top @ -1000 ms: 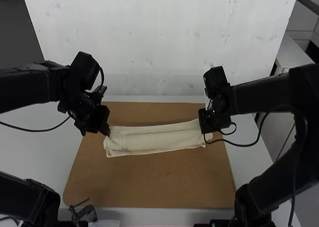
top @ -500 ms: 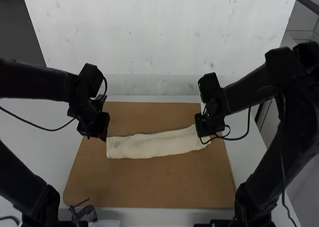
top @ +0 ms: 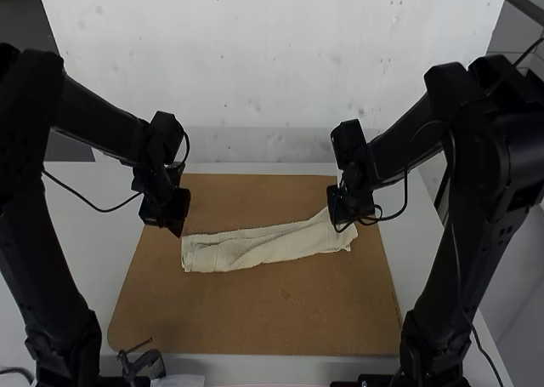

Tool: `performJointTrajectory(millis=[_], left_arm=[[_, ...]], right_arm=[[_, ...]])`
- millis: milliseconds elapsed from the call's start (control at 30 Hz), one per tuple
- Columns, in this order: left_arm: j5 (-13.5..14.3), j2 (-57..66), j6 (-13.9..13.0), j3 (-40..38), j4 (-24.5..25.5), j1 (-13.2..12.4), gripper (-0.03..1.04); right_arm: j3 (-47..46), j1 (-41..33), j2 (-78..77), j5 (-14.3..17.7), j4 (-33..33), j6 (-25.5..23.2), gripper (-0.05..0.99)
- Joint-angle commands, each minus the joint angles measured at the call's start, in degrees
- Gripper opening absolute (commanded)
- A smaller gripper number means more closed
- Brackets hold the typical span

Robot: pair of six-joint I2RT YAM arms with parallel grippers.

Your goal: Fold the towel.

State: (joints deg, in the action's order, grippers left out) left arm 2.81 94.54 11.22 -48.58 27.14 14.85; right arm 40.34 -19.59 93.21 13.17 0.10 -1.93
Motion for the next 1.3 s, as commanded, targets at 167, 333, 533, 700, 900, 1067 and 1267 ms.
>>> performJointTrajectory(millis=[167, 333, 533, 700, 900, 1067, 1267], left_arm=[[0.5, -6.7, -1.8, -2.0, -0.1, -2.1, 0.62], [-0.1, -12.9, -3.6, -1.7, 0.1, -4.7, 0.89], [-3.0, -17.2, -4.1, -1.8, -0.2, -9.5, 0.89], [-5.2, -17.6, -4.0, -1.6, -0.2, -11.4, 0.92], [-6.6, -18.6, -4.0, -0.3, -1.4, -12.0, 0.95], [-6.7, -18.9, -3.9, 0.6, -3.2, -12.5, 0.98], [-7.0, -19.3, -2.8, 0.7, -3.4, -12.0, 0.98]], right_arm=[[2.2, 0.7, 2.9, 1.3, 1.3, -1.9, 0.41], [3.2, 2.4, 3.2, 1.0, 0.9, -3.1, 0.82], [5.3, 4.6, 2.5, -2.7, -5.8, -6.9, 0.84], [7.3, 6.6, 5.6, -9.3, -10.5, -10.8, 0.83], [8.9, 6.9, 13.2, -11.0, -11.5, -12.0, 0.83], [9.7, 4.5, 17.2, -10.4, -11.7, -12.3, 0.52], [10.9, 3.2, 17.7, -9.0, -12.1, -13.8, 0.02]])
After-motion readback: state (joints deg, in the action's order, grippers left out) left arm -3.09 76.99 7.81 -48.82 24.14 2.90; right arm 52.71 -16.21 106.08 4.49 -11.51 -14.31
